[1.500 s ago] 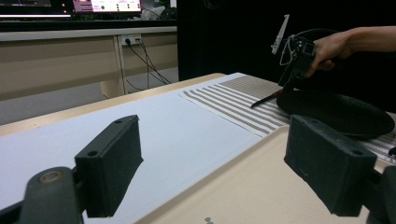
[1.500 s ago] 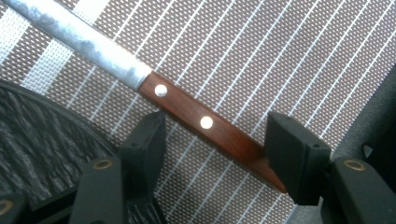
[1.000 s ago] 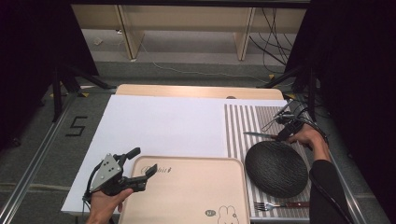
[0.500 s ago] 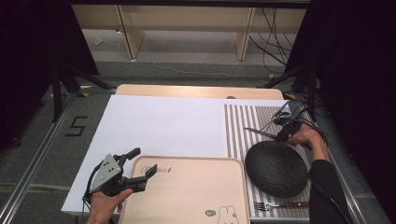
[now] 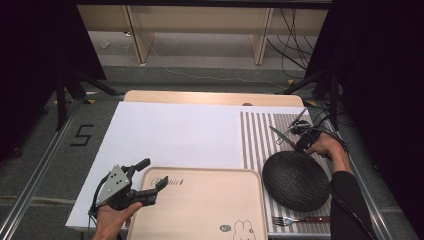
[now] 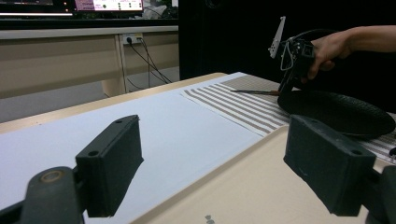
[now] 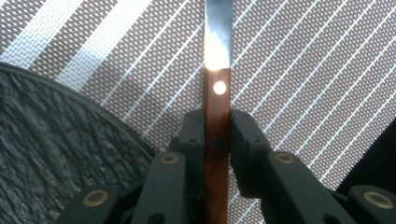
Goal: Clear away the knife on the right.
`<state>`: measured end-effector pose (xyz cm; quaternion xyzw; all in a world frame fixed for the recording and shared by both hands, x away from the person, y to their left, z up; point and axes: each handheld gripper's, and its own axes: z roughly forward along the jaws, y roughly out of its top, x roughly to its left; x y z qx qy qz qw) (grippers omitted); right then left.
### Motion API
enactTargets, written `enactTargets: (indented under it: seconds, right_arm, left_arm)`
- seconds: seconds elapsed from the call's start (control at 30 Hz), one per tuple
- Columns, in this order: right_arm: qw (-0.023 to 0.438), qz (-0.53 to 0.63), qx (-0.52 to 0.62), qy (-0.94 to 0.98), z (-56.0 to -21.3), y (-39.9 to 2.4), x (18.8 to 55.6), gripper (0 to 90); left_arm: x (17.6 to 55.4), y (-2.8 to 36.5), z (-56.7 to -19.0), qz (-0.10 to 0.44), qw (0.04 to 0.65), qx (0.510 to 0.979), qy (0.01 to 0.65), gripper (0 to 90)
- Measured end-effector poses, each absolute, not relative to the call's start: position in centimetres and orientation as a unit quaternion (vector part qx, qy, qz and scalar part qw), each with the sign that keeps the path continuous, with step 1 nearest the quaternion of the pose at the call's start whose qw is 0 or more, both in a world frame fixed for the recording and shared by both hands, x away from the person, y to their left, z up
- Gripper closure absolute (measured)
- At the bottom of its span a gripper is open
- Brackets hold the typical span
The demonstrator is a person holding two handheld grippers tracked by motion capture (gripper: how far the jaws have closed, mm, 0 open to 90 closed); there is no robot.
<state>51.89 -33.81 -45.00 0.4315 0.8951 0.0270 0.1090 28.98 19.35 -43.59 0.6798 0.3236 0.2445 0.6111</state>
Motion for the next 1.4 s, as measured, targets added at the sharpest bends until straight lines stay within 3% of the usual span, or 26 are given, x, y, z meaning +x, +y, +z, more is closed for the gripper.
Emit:
enactTargets:
  seconds: [0.77, 1.4]
  right_arm:
    - [0.128, 0.061, 0.469, 0.872, -43.0, -34.1, 52.5, 76.7]
    - [0.081, 0.225, 0.469, 0.85, -40.1, -32.5, 48.7, 76.8]
  left_arm:
    - [28.9, 19.5, -43.6, 0.249, 0.61, 0.678, 0.325, 18.1]
    - [28.9, 19.5, -43.5, 0.253, 0.615, 0.675, 0.321, 18.1]
